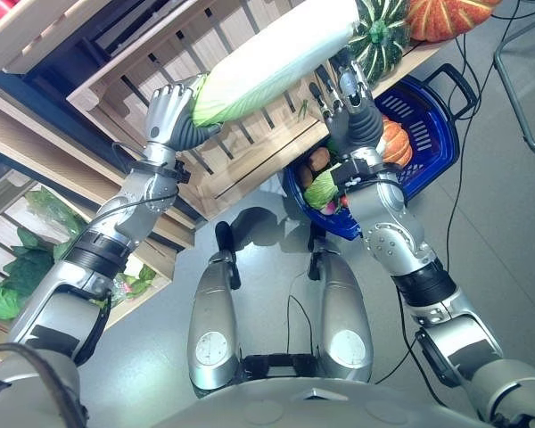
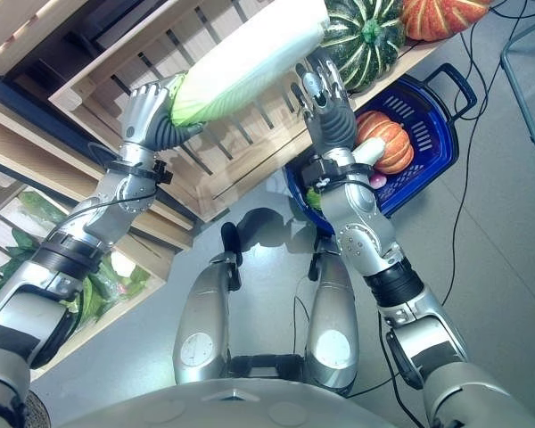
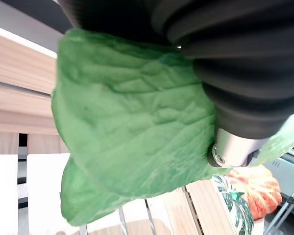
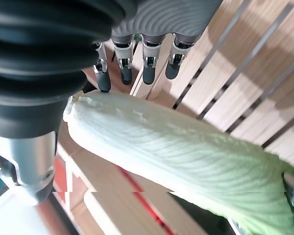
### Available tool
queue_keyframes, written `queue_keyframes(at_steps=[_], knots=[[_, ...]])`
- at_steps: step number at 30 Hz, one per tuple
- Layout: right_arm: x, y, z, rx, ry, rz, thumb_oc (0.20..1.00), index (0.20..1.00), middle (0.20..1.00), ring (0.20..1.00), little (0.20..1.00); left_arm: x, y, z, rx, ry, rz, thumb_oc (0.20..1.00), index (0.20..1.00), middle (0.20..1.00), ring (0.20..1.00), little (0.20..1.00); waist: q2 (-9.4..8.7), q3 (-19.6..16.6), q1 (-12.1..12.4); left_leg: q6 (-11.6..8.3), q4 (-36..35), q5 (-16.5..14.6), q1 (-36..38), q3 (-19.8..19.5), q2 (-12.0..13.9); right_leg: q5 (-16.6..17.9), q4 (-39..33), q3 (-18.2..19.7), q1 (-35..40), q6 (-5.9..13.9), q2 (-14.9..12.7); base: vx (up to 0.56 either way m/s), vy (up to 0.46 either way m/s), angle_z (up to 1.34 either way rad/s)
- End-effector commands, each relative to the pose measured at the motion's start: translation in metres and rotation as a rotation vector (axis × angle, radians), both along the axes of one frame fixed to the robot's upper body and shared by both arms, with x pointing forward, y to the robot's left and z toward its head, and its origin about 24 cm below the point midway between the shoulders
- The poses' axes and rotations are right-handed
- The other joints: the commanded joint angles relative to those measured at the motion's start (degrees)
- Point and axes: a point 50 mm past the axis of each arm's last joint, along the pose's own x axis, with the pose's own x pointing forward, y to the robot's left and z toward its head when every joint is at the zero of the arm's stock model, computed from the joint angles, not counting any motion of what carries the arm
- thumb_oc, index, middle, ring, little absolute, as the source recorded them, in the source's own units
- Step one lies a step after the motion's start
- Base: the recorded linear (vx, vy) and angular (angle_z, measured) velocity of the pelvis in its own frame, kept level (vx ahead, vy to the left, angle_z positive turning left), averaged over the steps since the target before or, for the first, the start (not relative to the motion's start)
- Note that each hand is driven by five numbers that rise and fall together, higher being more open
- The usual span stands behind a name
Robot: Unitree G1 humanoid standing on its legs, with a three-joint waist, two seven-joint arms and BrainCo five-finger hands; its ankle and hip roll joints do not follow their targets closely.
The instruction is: Pick up fruits and vegetables into the basket
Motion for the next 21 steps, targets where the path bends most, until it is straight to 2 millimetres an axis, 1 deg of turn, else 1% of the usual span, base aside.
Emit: queue_keyframes(at_steps=[1,2,6,9,17,18,21], knots=[[-0.008,0.016,0.033,0.036,-0.138,0.057,1.000,1.000,1.000,1.000,1.000,-0.019,-0.040,0.029,0.060,-0.210,-0.195,0.200,0.200,0.200,0.200,0.200,-1.62,-2.89,0.11,1.47,0.31,0.29,0.02,1.40,-1.71,-1.81,0.50,0.13,3.70,2.74,-2.25,0.00,0.000,0.00],[-0.008,0.018,0.033,0.040,-0.125,0.050,1.000,1.000,1.000,1.000,1.000,-0.020,-0.045,0.028,0.059,-0.222,-0.197,0.200,0.200,0.200,0.200,0.200,-1.64,-2.82,0.12,1.48,0.12,0.29,0.10,1.25,-1.76,-1.79,0.37,0.11,3.80,2.80,-2.26,0.00,0.000,0.00],[-0.008,0.021,0.033,0.058,-0.113,0.046,1.000,1.000,1.000,1.000,1.000,-0.020,-0.051,0.028,0.027,-0.212,-0.208,0.200,0.200,0.200,0.200,0.200,-1.72,-2.79,0.29,1.49,-0.03,0.39,0.09,1.13,-1.85,-1.71,0.19,0.06,3.89,2.78,-2.28,0.00,0.000,0.00],[-0.009,0.026,0.033,0.086,-0.109,0.063,1.000,1.000,1.000,1.000,1.000,-0.023,-0.060,0.024,0.002,-0.214,-0.226,0.200,0.200,0.200,0.200,0.200,-1.70,-2.78,0.64,1.58,-0.24,0.33,0.22,0.84,-2.07,-1.74,0.05,-0.16,4.14,2.79,-2.31,0.00,0.000,0.00],[-0.010,0.032,0.036,0.143,-0.081,0.088,1.000,1.000,1.000,1.000,1.000,-0.027,-0.074,0.024,-0.002,-0.250,-0.237,0.200,0.200,0.200,0.200,0.200,-2.00,-2.85,0.94,1.66,-0.96,0.47,0.63,0.47,-2.27,-1.50,-0.56,-0.15,4.58,2.86,-2.08,-0.01,-0.007,0.01],[-0.010,0.031,0.036,0.150,-0.081,0.075,1.000,1.000,1.000,1.000,1.000,-0.027,-0.075,0.024,-0.009,-0.239,-0.242,0.200,0.200,0.200,0.200,0.200,-2.04,-2.96,0.95,1.69,-1.11,0.51,0.74,0.45,-2.33,-1.41,-0.76,-0.07,4.69,2.85,-2.02,-0.01,-0.021,0.06],[-0.012,0.029,0.042,0.107,-0.154,0.007,1.000,1.000,1.000,1.000,1.000,-0.025,-0.078,0.020,-0.115,-0.146,-0.261,0.200,0.200,0.200,0.200,0.200,-2.12,-3.11,0.99,1.72,-1.50,0.53,1.06,0.35,-2.42,-1.19,-1.25,-0.13,5.11,2.91,-1.91,-0.01,-0.016,0.06]])
